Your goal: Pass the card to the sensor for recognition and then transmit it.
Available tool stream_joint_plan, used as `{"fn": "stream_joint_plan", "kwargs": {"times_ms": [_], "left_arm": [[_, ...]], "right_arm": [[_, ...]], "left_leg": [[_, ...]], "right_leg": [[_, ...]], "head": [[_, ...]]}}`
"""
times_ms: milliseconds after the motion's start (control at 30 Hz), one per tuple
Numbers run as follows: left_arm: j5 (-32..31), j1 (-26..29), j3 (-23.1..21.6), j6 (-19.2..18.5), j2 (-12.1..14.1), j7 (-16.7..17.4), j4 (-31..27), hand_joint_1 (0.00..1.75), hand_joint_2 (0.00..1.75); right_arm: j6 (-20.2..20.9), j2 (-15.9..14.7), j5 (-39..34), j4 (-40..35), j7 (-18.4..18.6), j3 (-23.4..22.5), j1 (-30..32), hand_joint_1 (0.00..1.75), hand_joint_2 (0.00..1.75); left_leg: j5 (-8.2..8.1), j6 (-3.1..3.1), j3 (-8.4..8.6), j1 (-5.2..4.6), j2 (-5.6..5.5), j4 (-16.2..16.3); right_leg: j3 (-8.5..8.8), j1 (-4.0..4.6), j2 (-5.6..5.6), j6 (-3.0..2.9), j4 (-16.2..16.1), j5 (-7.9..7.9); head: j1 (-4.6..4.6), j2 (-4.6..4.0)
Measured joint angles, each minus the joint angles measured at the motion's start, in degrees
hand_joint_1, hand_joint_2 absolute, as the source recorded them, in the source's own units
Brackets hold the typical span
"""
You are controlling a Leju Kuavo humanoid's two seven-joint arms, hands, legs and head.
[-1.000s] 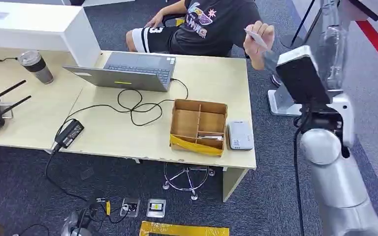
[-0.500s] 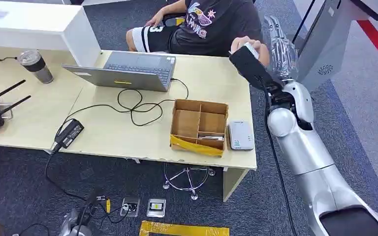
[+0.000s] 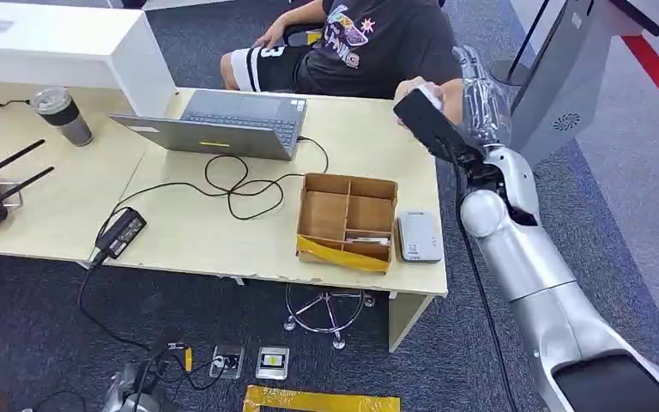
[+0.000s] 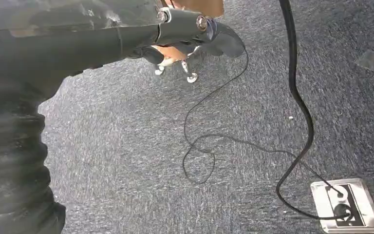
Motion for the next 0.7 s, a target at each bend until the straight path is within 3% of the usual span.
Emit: {"fn": "stream_joint_plan", "kwargs": {"times_ms": [700], "left_arm": [[0.04, 0.13, 0.0, 0.02, 0.15, 0.0, 0.02, 0.0, 1.75]], "right_arm": [[-2.03, -0.15, -0.46, 1.68, -0.83, 0.42, 0.45, 1.75, 1.75]], "left_leg": [[0.0, 0.0, -0.01, 0.0, 0.01, 0.0]], "right_leg": [[-0.03, 0.0, 0.05, 0.0, 0.0, 0.0]], "head": [[0.0, 0.02]]}}
